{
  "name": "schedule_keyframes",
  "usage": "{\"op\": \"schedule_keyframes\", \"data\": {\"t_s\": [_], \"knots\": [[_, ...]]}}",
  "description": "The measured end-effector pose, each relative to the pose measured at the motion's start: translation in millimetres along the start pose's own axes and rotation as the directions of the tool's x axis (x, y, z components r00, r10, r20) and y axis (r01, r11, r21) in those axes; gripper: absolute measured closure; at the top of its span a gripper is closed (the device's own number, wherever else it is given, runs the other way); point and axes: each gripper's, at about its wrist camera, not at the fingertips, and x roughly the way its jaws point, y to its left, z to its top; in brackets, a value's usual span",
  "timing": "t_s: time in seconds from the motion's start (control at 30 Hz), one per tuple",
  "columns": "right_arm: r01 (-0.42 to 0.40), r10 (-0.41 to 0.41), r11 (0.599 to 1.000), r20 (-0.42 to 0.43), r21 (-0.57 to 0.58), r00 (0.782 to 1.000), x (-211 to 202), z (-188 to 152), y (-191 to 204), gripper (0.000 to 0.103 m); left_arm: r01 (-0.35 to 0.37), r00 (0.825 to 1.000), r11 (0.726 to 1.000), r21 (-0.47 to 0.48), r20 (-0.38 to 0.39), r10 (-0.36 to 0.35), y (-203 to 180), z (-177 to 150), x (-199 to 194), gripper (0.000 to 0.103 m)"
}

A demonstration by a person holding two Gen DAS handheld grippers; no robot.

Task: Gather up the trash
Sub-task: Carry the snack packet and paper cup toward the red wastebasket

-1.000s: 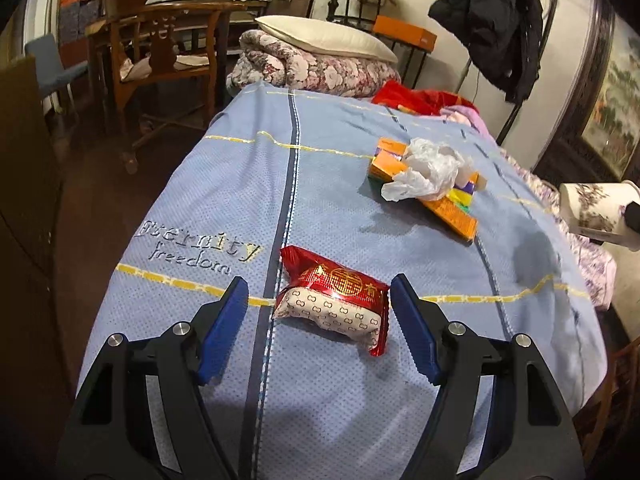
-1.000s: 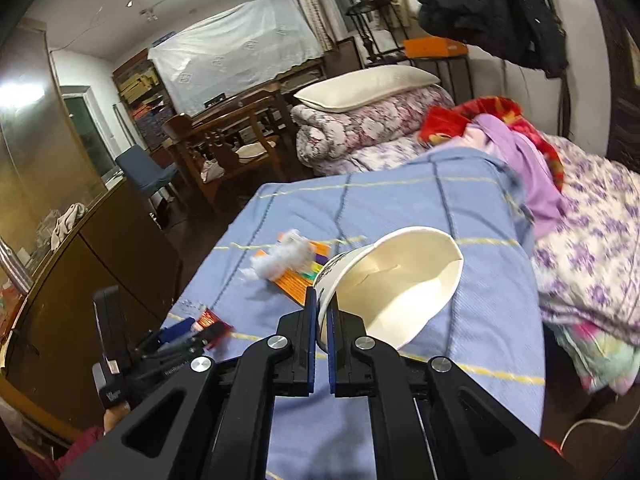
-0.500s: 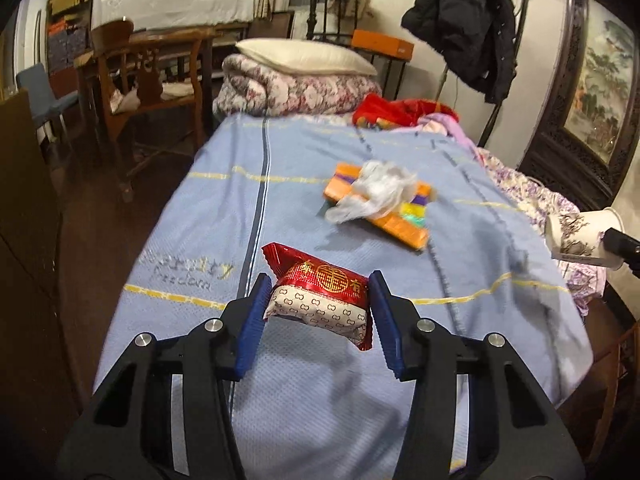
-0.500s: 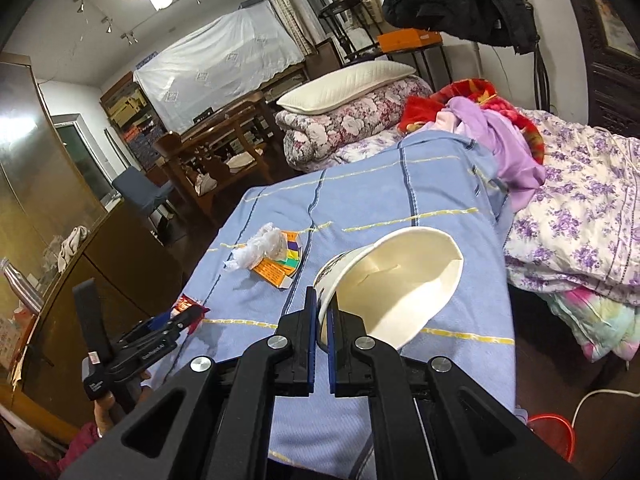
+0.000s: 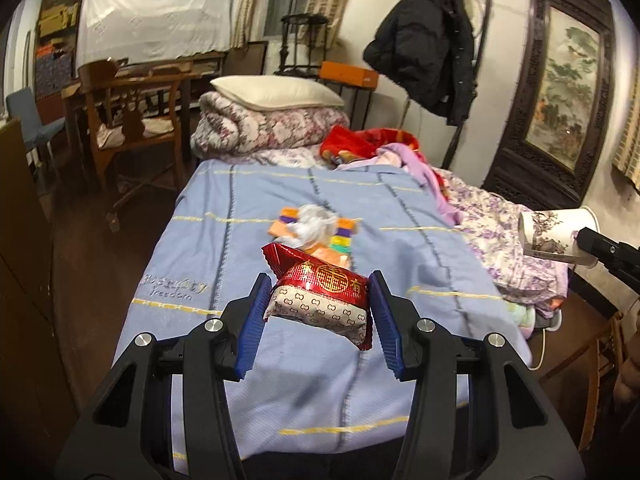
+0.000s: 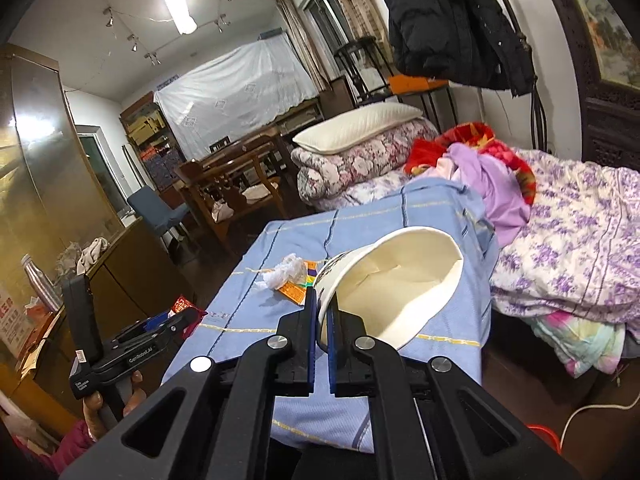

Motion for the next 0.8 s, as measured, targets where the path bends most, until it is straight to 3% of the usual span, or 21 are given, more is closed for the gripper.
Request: {"op": "schedule_keyframes", "data": {"t_s": [0.27,0.5,0.67,0.8], "knots": [[0.053,-0.054,0.998,0.053,0.021,0.997,-59.9,-4.5,-21.4,0.098,0.121,0.992,0.992,0.044,0.036,-0.123,-52.2,8.6,-20.0,0.053],[0.197,-0.205,0.974,0.061,0.113,0.977,-126.0,-28.9,-80.2,0.098,0.252,0.967,0.955,0.159,0.000,-0.255,-126.9,8.4,-11.2,0.053],[0.314,-0.313,0.912,-0.048,0.265,0.949,-144.3,-71.8,-155.4,0.098,0.348,0.938,0.911,0.222,-0.077,-0.339,-180.1,-0.7,5.2,0.053],[0.373,-0.322,0.855,-0.194,0.360,0.926,-121.7,-108.4,-212.6,0.097,0.399,0.916,0.876,0.270,-0.154,-0.370,-222.0,-13.2,23.0,0.053]]}}
